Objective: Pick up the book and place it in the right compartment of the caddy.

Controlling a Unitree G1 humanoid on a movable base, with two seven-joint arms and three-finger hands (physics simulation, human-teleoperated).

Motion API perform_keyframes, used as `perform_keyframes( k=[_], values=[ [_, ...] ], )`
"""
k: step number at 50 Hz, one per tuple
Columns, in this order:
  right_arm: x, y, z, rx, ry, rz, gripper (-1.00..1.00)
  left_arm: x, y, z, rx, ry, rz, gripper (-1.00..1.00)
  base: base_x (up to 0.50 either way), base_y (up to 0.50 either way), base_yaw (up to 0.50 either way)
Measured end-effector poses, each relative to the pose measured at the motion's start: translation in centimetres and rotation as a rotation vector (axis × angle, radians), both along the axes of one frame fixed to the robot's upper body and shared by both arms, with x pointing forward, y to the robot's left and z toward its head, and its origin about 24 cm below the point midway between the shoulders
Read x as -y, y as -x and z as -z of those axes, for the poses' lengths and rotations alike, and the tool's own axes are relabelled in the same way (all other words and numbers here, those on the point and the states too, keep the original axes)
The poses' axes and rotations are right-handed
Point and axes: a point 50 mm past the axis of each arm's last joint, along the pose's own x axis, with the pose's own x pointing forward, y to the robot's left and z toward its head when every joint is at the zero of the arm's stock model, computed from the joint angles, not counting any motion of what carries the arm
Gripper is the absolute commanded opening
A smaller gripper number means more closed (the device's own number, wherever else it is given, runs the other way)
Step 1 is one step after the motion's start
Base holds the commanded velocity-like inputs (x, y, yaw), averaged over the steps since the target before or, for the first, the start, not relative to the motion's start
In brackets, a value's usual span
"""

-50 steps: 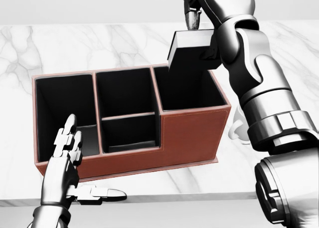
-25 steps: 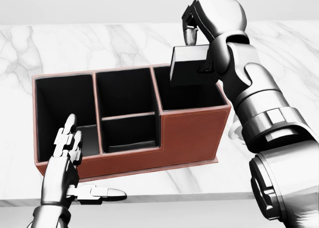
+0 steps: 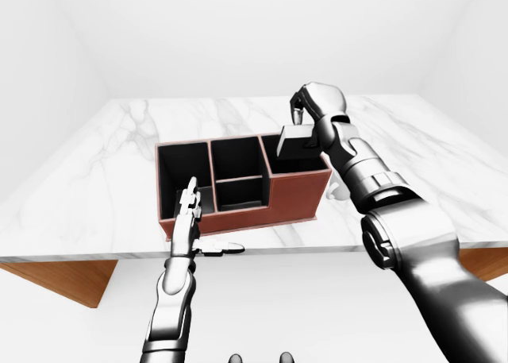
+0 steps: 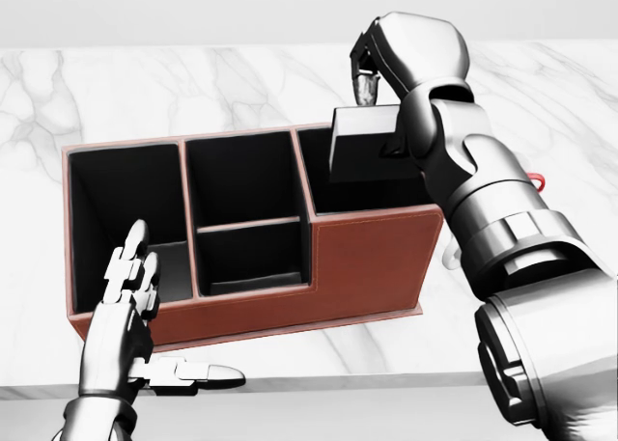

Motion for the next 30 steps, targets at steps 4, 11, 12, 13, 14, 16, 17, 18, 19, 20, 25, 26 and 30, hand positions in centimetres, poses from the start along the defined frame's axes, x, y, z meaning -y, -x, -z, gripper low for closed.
perform_keyframes(
  k=[4, 11, 12, 13, 14, 16, 17, 18, 19, 20, 25, 26, 30],
  values=[
    [-0.15, 0.00, 0.00, 0.000, 0.003, -0.002, -1.00, -0.01, 0.03, -0.03, 0.000, 0.000, 0.000, 1.00, 0.00, 0.00, 0.00],
    [-0.23, -0.01, -0.08, 0.008, 0.002, 0.001, 0.84, -0.01, 0.06, -0.04, 0.001, 0.000, 0.000, 1.00, 0.00, 0.00, 0.00],
    [-0.22, -0.01, -0.14, 0.012, -0.001, 0.003, 1.00, 0.00, 0.06, -0.04, 0.001, 0.000, 0.000, 1.00, 0.00, 0.00, 0.00],
    [-0.21, -0.01, -0.21, 0.017, -0.004, 0.004, 1.00, 0.00, 0.07, -0.03, 0.001, 0.000, 0.001, 1.00, 0.00, 0.00, 0.00],
    [-0.20, -0.01, -0.28, 0.021, -0.008, 0.005, 1.00, 0.00, 0.07, -0.03, 0.001, 0.000, 0.001, 1.00, 0.00, 0.00, 0.00],
    [-0.20, -0.01, -0.39, 0.028, -0.016, 0.007, 1.00, 0.00, 0.07, -0.04, 0.001, 0.000, 0.001, 1.00, 0.00, 0.00, 0.00],
    [-0.20, -0.01, -0.43, 0.031, -0.020, 0.007, 1.00, 0.00, 0.07, -0.05, 0.001, 0.000, 0.001, 1.00, 0.00, 0.00, 0.00],
    [-0.20, 0.00, -0.46, 0.034, -0.023, 0.008, 1.00, 0.00, 0.08, -0.05, 0.001, 0.000, 0.001, 1.00, 0.00, 0.00, 0.00],
    [-0.20, 0.00, -0.49, 0.036, -0.026, 0.008, 1.00, 0.00, 0.08, -0.06, 0.001, 0.000, 0.001, 1.00, 0.00, 0.00, 0.00],
    [-0.20, 0.00, -0.52, 0.038, -0.030, 0.009, 1.00, 0.00, 0.08, -0.07, 0.002, 0.000, 0.001, 1.00, 0.00, 0.00, 0.00],
    [-0.16, 0.00, -0.75, 0.048, -0.046, 0.011, 1.00, 0.01, 0.09, -0.08, 0.002, 0.000, 0.001, 1.00, 0.00, 0.00, 0.00],
    [-0.15, 0.00, -0.79, 0.050, -0.049, 0.011, 1.00, 0.01, 0.09, -0.08, 0.002, 0.000, 0.002, 1.00, 0.00, 0.00, 0.00],
    [-0.16, 0.00, -0.96, 0.058, -0.058, 0.012, 1.00, 0.02, 0.10, -0.10, 0.002, 0.000, 0.001, 1.00, 0.00, 0.00, 0.00]
  ],
)
